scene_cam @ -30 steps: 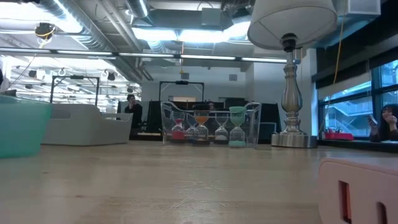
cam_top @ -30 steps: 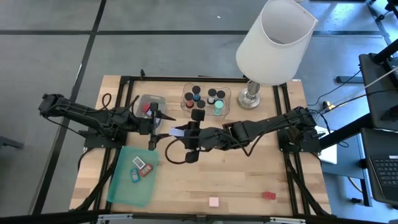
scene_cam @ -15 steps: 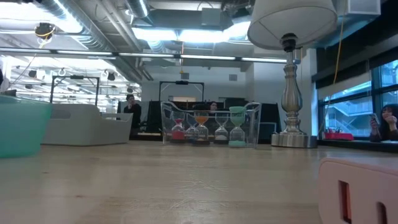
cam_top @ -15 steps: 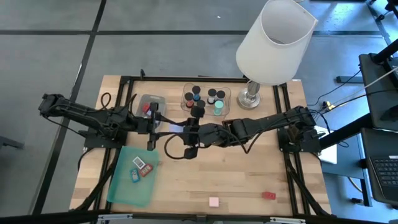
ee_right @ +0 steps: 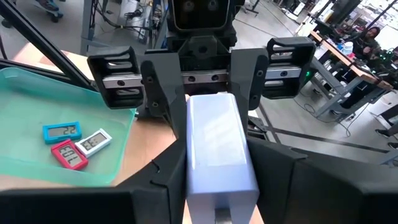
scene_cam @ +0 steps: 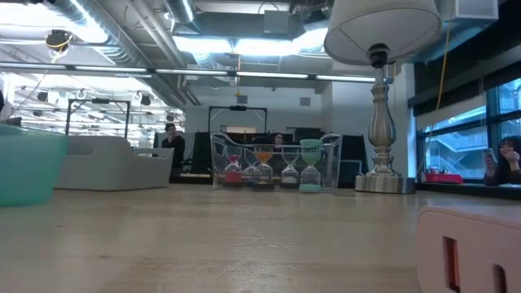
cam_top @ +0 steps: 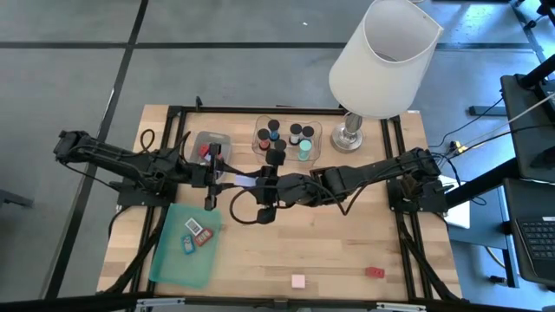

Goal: Pick & Place Office items
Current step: Put the light purple charger adapter into the gray bin

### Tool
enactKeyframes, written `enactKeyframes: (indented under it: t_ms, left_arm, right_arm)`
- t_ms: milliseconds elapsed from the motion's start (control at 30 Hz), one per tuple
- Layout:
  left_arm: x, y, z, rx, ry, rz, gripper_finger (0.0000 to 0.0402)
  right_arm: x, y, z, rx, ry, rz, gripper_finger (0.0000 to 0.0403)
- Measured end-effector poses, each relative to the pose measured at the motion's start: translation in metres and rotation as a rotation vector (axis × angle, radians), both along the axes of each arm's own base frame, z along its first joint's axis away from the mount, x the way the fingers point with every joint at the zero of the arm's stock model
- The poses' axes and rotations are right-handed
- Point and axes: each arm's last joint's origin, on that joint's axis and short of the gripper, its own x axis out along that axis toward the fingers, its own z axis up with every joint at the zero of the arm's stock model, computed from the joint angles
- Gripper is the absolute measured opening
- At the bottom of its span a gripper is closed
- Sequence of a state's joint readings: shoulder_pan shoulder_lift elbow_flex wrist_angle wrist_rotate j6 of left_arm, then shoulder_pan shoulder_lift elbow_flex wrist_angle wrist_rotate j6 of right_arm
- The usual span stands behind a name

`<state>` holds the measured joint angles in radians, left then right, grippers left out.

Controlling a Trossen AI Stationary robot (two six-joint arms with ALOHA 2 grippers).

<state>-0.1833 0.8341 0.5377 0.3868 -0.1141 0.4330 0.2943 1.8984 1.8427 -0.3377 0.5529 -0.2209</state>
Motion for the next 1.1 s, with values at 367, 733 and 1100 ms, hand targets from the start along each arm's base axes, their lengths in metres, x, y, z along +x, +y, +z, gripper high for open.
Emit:
enactKeyframes:
  t_ms: [367, 733, 1100]
  left_arm:
    - [0.0, 0.0, 0.0, -0.054, 0.006, 0.006, 0.0118]
    - [-0.005, 0.028, -0.034, -0.16, 0.291, 0.602, 0.0118]
    - [-0.033, 0.075, -0.083, -0.471, 0.545, 1.026, 0.0118]
  right_arm:
    - [-0.004, -0.002, 0.01, 0.078, 0.011, -0.047, 0.0233]
    - [-0.054, -0.014, 0.047, 0.262, 0.287, -0.245, 0.0345]
    - [-0.091, -0.005, 0.021, 0.374, 0.605, -0.453, 0.0319]
